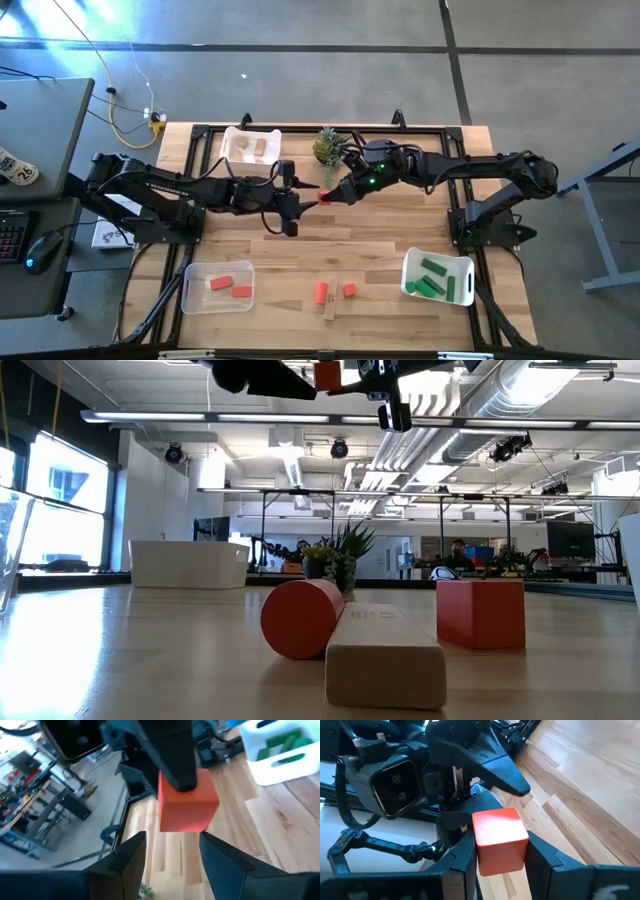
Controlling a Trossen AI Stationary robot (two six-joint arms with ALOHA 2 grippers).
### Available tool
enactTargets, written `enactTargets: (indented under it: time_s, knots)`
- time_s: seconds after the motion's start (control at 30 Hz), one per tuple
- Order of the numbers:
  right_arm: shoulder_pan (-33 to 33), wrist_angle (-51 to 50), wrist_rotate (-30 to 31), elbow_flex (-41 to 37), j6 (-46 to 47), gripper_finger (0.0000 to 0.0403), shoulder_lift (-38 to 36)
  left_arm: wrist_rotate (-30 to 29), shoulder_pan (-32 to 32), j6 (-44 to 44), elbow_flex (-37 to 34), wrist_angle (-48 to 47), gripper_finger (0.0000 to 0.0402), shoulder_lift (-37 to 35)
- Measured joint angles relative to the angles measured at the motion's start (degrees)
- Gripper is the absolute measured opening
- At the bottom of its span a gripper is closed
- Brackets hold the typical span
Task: Sort & place blocks by color
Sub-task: Put the orange block into the transparent bin
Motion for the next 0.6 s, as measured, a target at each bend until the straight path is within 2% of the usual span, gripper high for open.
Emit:
enactTargets:
  time_s: [0.17,0.43,0.6]
  knots:
    - [0.0,0.0,1.1,0.0,0.2,0.0099,0.0,4.1,0.0,2.3,0.0,-0.1,0.0172,0.0]
    - [0.0,0.3,1.7,0.0,0.2,0.0099,0.0,4.8,1.0,-4.7,0.0,-0.2,0.0192,0.0]
    - [0.0,0.3,2.1,-0.1,0.0,0.0099,0.0,4.8,0.9,-4.6,0.0,0.5,0.0213,0.0]
